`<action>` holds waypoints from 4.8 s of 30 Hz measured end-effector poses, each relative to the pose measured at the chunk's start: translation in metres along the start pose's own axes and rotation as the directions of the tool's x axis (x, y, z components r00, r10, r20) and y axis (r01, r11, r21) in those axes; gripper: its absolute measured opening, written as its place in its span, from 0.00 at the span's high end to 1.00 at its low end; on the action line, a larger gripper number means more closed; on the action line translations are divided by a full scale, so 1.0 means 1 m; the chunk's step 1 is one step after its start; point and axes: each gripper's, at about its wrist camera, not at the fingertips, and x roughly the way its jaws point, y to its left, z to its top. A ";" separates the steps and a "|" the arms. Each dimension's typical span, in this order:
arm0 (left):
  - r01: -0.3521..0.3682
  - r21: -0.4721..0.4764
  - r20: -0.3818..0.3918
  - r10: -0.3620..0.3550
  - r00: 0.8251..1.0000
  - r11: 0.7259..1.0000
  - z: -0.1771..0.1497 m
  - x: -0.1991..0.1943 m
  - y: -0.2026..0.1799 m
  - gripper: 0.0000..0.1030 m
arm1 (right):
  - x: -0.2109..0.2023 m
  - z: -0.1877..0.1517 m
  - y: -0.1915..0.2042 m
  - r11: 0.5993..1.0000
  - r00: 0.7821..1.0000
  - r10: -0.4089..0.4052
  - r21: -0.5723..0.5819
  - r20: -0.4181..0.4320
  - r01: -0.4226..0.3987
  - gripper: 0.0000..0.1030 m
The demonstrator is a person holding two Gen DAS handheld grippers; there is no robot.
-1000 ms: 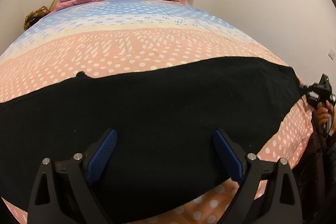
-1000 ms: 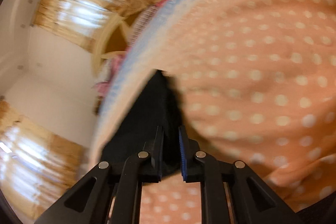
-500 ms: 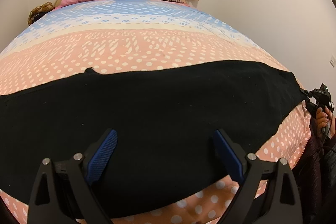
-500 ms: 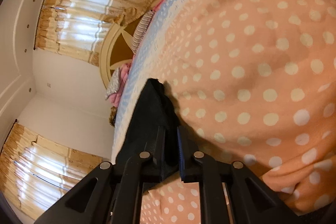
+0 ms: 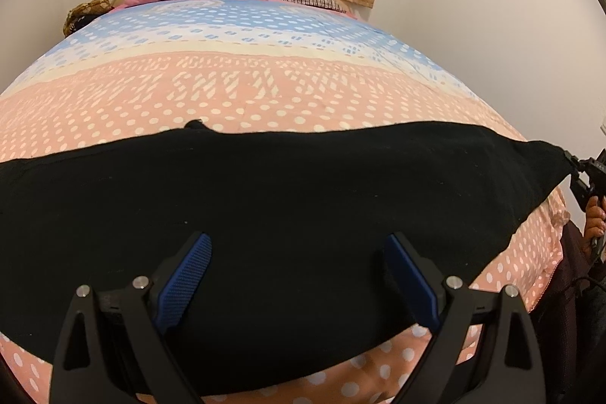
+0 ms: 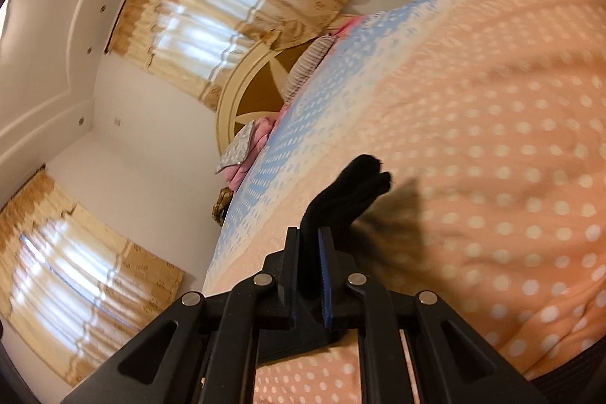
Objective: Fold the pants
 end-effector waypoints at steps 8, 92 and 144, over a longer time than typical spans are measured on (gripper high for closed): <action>-0.025 -0.031 0.026 0.026 0.999 0.999 -0.001 -0.013 0.016 0.07 | 0.006 -0.014 0.046 0.993 0.999 0.037 -0.111 -0.031 -0.040 0.91; 0.212 0.018 -0.024 -0.212 0.977 0.977 0.032 0.010 -0.030 0.12 | 0.193 -0.181 0.205 0.831 0.882 -0.216 -0.553 -0.419 -0.059 0.61; 0.116 -0.060 -0.031 -0.118 0.993 0.991 0.012 0.016 -0.005 0.24 | 0.152 -0.210 0.157 0.864 0.849 -0.288 -0.503 -0.443 0.030 0.53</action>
